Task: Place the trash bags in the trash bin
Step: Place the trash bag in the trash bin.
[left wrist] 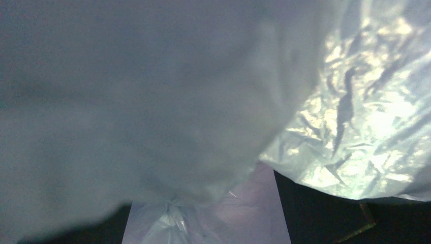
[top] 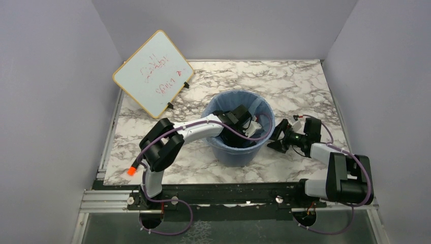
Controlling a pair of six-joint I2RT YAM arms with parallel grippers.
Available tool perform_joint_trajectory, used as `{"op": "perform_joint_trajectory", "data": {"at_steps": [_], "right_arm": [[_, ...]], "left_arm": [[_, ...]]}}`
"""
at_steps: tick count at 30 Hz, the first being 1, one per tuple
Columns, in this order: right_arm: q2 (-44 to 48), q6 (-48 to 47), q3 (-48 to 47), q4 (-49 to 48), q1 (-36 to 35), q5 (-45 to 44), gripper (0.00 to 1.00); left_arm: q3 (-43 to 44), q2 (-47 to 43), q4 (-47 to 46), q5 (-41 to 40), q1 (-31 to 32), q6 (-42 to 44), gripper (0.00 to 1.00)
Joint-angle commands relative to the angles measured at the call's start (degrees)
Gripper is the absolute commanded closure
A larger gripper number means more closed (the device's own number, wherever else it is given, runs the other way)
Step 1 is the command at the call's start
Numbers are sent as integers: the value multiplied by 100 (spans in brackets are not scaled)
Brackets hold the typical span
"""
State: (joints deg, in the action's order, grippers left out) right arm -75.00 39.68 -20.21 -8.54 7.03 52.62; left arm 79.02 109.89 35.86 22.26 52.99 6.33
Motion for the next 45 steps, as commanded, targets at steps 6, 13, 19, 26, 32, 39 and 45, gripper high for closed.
{"op": "perform_joint_trajectory", "data": {"at_steps": [6,13,19,26,32,39,45], "right_arm": [[384,102,-155,148,-1,-155,11],[398,-33,-138,268,0,-224,11],[185,122,-14,-50,-3,-129,11],[405,-77,-263,393,-8,-324,11],[653,-156,-478,766,-7,-598,11],[1909,-343,-795,1609,-3,-2458,7],[2293,-756,-1468,2343,-1,-2896,6]], "left_arm": [[14,-117,-22,-107,1,-25,1],[394,-680,-61,-361,-8,-111,1],[383,-908,-14,-550,-20,-114,1],[424,-1343,-26,-529,-25,-221,1],[524,-2017,-487,-893,-26,-393,1],[444,-2793,-743,-2464,-73,-765,1],[136,-3501,-1026,-2914,-130,-927,1]]}}
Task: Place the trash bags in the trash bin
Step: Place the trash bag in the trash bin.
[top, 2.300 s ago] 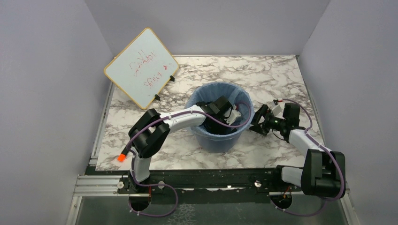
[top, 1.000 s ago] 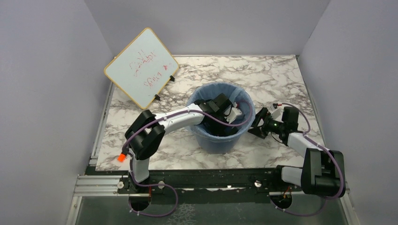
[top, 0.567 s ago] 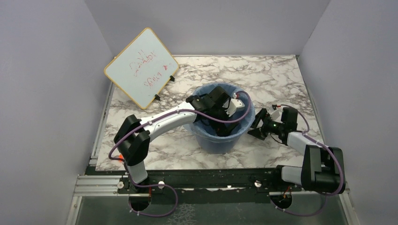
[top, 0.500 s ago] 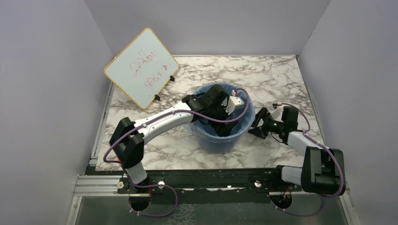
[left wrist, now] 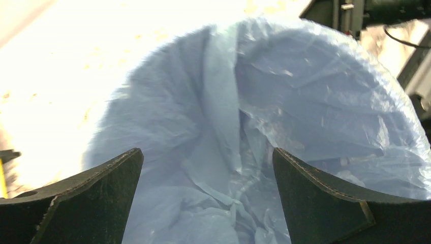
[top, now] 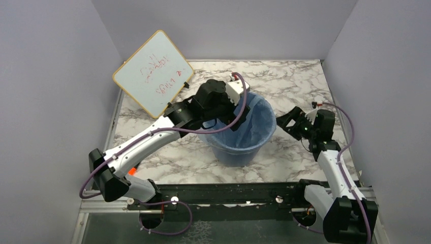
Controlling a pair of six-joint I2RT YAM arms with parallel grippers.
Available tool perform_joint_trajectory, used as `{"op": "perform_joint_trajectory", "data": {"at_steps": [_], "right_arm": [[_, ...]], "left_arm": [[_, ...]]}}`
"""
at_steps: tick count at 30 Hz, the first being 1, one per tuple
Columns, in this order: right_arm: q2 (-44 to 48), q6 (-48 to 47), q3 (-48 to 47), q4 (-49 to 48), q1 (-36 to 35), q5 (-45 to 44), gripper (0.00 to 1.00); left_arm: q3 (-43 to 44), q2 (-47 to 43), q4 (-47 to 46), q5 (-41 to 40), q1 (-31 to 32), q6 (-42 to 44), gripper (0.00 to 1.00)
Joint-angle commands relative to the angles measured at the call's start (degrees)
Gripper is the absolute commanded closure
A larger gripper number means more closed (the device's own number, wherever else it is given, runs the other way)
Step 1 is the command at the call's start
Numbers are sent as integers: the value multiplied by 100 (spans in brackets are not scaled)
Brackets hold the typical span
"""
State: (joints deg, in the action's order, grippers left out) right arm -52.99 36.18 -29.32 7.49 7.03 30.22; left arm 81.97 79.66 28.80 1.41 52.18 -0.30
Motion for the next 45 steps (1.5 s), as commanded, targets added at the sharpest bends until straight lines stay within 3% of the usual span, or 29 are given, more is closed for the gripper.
{"op": "perform_joint_trajectory", "data": {"at_steps": [1,5,8,12,17,19,23,29,32,36,41,45], "right_arm": [[114,-605,-732,849,-1,-547,6],[231,-1067,-1416,1268,-5,141,6],[421,-1336,-1841,1500,-7,547,7],[578,-1543,-2410,1574,-2,1418,9],[597,-1682,-3143,1758,-6,2107,12],[456,-1738,-3501,1911,-2,2181,15],[-199,-2362,-4756,3189,-501,1708,17],[-335,-2346,-4921,3342,-667,1819,18],[-541,-2405,-4963,3578,-1293,1364,19],[-839,-2435,-5087,3825,-3061,-682,19],[-1572,-2450,-5562,4121,-4558,-2121,21],[-2132,-2613,-5946,4590,-5300,-2893,21]], "left_arm": [[-222,-568,-314,-1177,-69,-361,1],[-578,-958,-419,-1845,-554,-791,1],[-697,-1257,-514,-1294,-1298,-1040,1],[-673,-1333,-390,-1039,-1811,-1076,1],[-1208,-1460,-554,-466,-2625,-1788,1],[-1423,-1495,-596,-172,-3008,-2042,1],[-2075,-1712,-817,163,-3327,-2336,1],[-3061,-2070,-1282,331,-3416,-2808,1],[-3341,-2095,-1373,490,-3415,-2855,1],[-3593,-2108,-1432,614,-3425,-2920,1],[-3790,-2163,-1457,712,-3425,-2876,1],[-3971,-2242,-1451,875,-3421,-2872,1]]}}
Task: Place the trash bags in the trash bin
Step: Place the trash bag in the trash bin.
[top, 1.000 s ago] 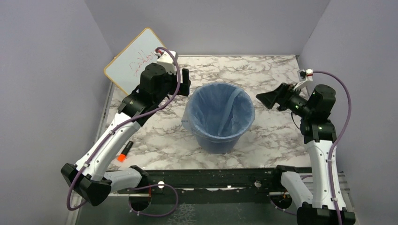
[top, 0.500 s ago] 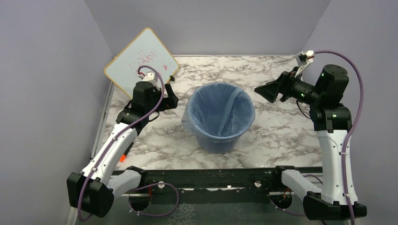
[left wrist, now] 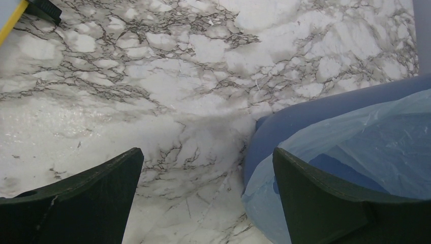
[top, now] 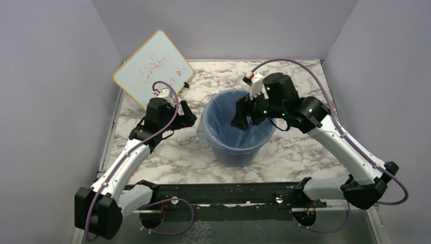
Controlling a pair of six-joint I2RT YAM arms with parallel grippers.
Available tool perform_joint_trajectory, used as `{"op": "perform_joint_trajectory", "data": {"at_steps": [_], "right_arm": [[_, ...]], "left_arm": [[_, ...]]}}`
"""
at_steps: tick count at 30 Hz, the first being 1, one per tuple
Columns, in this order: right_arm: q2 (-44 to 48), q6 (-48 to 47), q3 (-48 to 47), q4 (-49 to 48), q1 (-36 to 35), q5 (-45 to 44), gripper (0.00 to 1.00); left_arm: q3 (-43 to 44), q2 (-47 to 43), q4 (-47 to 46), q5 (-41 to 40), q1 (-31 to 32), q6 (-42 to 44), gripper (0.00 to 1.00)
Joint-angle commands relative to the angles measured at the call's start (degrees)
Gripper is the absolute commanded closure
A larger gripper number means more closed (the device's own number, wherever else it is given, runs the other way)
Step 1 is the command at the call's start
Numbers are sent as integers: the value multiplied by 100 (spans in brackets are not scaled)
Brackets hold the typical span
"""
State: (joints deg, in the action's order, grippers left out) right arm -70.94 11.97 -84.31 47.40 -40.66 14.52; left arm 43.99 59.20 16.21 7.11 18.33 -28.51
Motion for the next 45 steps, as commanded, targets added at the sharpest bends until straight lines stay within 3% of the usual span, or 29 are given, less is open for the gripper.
{"op": "perform_joint_trajectory", "data": {"at_steps": [1,8,23,29,40,45], "right_arm": [[-504,-210,-481,713,-664,-1479,21],[-1150,-161,-217,886,-1202,-2153,20],[-1488,-128,1185,280,-1248,-1324,20],[-1833,-29,1448,-87,-1259,-1189,20],[-2616,54,2153,-652,-1266,-1126,20],[-2825,63,1966,-578,-1266,-1307,18]], "left_arm": [[-228,-223,-189,315,-39,-49,1],[-713,-391,-374,565,-40,-167,1],[-905,-500,-822,1495,-40,-278,1],[-1071,-15,-1161,2200,-35,-222,1],[-1196,390,-1277,2285,-34,-100,1],[-1151,482,-1294,2367,-31,-95,1]]}}
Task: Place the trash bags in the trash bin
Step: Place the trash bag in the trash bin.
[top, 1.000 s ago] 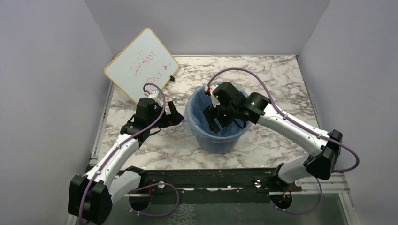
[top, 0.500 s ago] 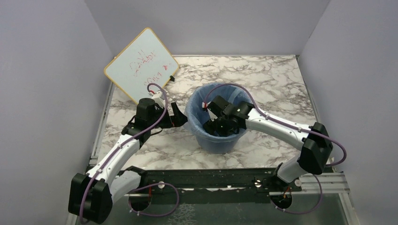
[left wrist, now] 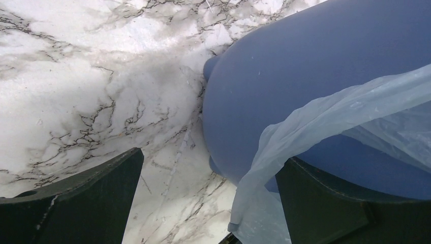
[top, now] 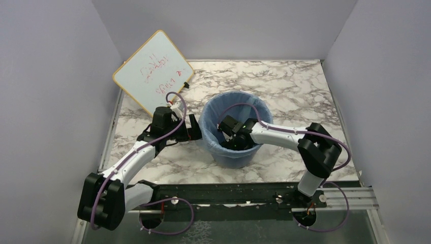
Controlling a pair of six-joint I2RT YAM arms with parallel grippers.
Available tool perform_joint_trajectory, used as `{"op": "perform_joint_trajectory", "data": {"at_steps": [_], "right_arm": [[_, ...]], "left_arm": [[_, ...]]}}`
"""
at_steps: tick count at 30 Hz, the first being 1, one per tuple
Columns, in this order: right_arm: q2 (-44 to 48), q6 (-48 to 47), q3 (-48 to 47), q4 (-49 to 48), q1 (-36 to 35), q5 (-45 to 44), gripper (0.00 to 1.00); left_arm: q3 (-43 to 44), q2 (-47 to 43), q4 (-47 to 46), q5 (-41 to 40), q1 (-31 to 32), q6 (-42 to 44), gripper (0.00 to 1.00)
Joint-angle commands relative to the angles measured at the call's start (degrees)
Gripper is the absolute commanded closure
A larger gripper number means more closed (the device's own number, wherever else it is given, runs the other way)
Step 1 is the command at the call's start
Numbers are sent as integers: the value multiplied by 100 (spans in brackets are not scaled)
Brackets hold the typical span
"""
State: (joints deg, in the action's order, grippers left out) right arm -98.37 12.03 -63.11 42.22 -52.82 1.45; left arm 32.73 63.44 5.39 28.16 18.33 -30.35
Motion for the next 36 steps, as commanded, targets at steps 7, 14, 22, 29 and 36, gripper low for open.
{"op": "perform_joint_trajectory", "data": {"at_steps": [7,14,22,29,36], "right_arm": [[598,78,-813,357,-48,-300,18],[854,81,-668,219,-53,-16,18],[35,52,-455,110,-53,82,18],[168,125,-715,171,-53,-369,17],[449,282,-637,-210,-29,-1475,14]], "left_arm": [[32,10,-83,228,-34,143,1],[24,-30,-80,276,-27,145,2],[41,-72,-41,259,-31,187,1],[71,-42,-64,240,-31,153,1],[124,215,-735,470,-16,-142,1]]}}
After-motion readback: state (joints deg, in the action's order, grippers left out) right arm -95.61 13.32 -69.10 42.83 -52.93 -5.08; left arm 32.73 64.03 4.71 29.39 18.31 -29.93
